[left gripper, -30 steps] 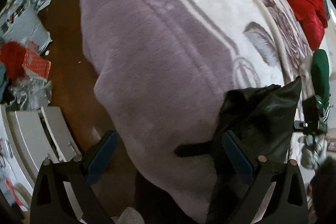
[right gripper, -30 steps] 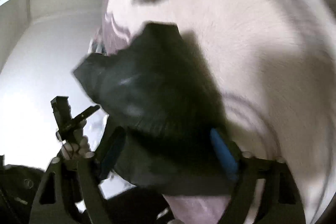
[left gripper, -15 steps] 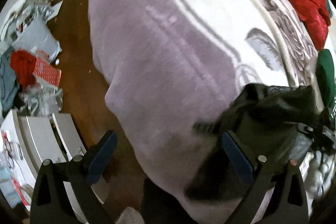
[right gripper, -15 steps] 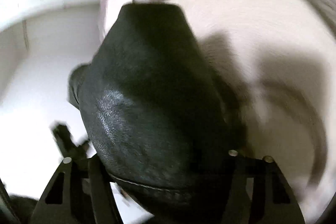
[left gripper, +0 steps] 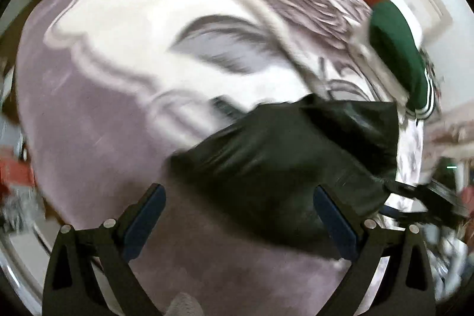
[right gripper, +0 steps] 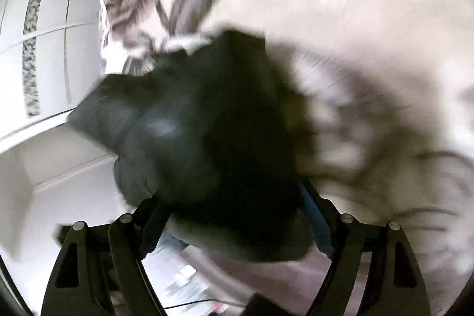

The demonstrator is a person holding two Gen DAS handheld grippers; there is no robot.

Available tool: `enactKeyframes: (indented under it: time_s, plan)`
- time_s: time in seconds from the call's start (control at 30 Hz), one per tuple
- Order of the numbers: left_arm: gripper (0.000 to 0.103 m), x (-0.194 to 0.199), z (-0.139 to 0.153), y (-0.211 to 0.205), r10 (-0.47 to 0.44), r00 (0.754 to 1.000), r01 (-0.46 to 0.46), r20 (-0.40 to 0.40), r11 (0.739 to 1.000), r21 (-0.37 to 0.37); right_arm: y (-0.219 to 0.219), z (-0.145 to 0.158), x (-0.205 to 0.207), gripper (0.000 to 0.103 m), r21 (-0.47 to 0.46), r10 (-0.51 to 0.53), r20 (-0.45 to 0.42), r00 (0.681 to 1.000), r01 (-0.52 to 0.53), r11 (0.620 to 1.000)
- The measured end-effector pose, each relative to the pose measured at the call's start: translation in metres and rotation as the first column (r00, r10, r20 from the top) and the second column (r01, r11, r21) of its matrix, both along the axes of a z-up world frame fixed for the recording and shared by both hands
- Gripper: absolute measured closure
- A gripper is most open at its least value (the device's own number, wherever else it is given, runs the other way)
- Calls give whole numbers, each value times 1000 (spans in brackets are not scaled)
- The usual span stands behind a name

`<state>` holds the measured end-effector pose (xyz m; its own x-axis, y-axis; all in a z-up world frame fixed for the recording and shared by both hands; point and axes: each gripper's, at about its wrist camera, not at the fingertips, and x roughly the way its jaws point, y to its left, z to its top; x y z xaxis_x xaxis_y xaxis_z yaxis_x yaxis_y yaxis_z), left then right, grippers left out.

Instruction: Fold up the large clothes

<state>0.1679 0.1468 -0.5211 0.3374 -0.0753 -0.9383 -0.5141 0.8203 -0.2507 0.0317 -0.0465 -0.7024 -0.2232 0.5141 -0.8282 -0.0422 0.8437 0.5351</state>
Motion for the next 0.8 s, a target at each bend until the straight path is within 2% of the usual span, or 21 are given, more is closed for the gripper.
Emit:
enactKeyframes:
  time_s: [0.03, 0.1, 0.17, 0.23, 0.27, 0.3, 0.33, 0.4, 0.53, 0.6, 0.67, 0.7, 0.8]
  plan:
    - [1, 16, -6, -7, -21, 1000, 21, -2, 999, 36, -6, 11, 6, 19, -34, -4, 58, 998, 6, 999]
    - [1, 34, -20, -8, -30, 999, 32, -31, 995, 91, 0, 42, -10, 19, -58, -1, 181, 983, 12, 998]
    - [1, 41, -37, 1, -11, 997, 19, -76, 994, 109, 0, 46, -2, 19, 28, 16, 231, 973, -23, 999]
    - [1, 38, -57, 15, 12, 992, 1, -123, 995, 104, 26, 39, -6, 21, 56, 102, 231, 967, -118, 991]
    - [1, 35, -63, 18, 18, 990, -3, -139, 995, 103, 47, 30, -7, 25, 56, 144, 235, 961, -162, 985]
    - [0, 30, -71, 24, 23, 987, -8, -157, 995, 94, 64, 15, 2, 34, 57, 180, 226, 957, -198, 979]
    - [0, 25, -78, 29, 31, 985, -17, -170, 997, 82, 87, 5, -2, 37, 41, 204, 218, 954, -218, 975]
    - [0, 17, -88, 37, 52, 980, -43, -190, 998, 54, 121, -32, -12, 37, -49, 252, 202, 946, -247, 968]
    - [0, 7, -106, 54, 104, 978, -114, -184, 993, -44, 138, -84, 19, 35, -163, 295, 176, 939, -268, 950]
    - [0, 7, -110, 58, 115, 977, -127, -181, 990, -59, 148, -90, 14, 35, -217, 332, 179, 926, -292, 932]
    - [0, 8, -110, 58, 113, 977, -125, -184, 990, -59, 162, -91, 50, 34, -228, 323, 143, 936, -286, 931]
    - [0, 7, -108, 59, 109, 977, -121, -186, 991, -56, 159, -87, 67, 34, -224, 314, 120, 942, -283, 933]
    - [0, 4, -92, 57, 104, 977, -112, -185, 993, -34, 154, -67, 69, 33, -159, 291, 85, 953, -275, 948]
